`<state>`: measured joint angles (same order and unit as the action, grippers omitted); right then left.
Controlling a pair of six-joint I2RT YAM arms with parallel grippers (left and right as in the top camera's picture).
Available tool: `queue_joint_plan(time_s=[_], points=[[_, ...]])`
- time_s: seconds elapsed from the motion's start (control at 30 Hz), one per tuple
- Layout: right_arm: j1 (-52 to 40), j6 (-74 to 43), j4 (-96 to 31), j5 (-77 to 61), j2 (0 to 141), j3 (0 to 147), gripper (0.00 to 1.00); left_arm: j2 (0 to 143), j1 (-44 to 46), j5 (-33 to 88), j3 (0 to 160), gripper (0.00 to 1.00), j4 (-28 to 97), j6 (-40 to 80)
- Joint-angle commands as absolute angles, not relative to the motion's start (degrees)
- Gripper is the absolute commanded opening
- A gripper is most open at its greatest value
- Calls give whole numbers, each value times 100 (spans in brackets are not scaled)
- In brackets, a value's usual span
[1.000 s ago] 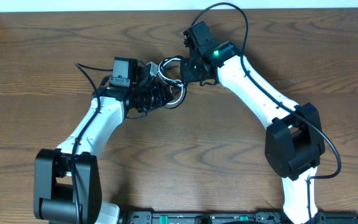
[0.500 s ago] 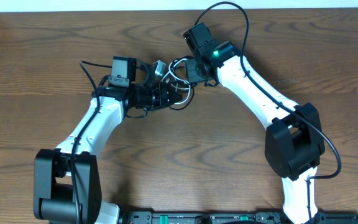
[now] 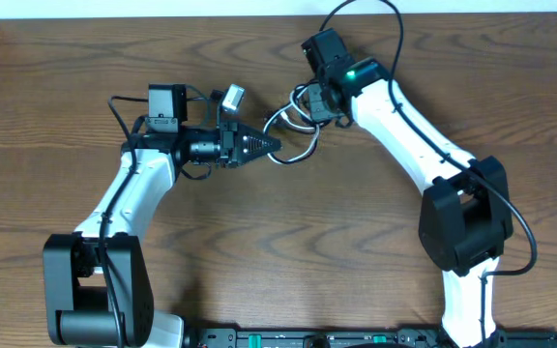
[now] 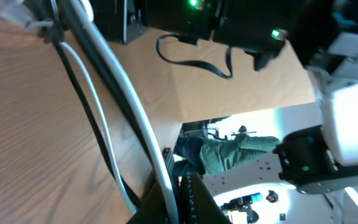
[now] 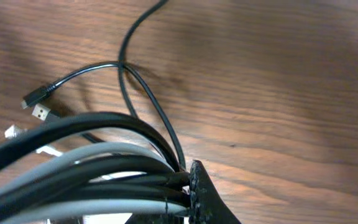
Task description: Untangle cables
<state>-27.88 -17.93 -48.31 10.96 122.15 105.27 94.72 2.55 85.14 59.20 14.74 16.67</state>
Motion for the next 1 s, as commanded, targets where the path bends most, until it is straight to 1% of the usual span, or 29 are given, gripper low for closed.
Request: queue_joint_plan(time_s=[0.0,0.13,0.23,0.6,0.8,0.87,0.97], points=[[-2576,-1505,-4810,1684,12001,10567,1,9389,215,9013,5907,7,1428,1680],[-2399,-1420,-4807,2099,12001,10567,1,9389,215,9013,5907,7,1420,1678],[-2222,-1212,-4801,2108,12001,10567,1,9389,215,9013,5907,7,1420,1678],[-1813,-1177,-4707,2086,12001,10567,1,9391,215,9013,5907,8,1422,1680],[-1750,-910,-4333,2082,12001,10567,1,9391,217,9013,5907,7,1422,1680],[-1750,-906,-4169,1940,12001,10567,1,9391,217,8973,5907,7,1422,1678],[-1750,-812,-4045,1302,12001,10567,1,9391,217,8729,5905,8,1424,1678]])
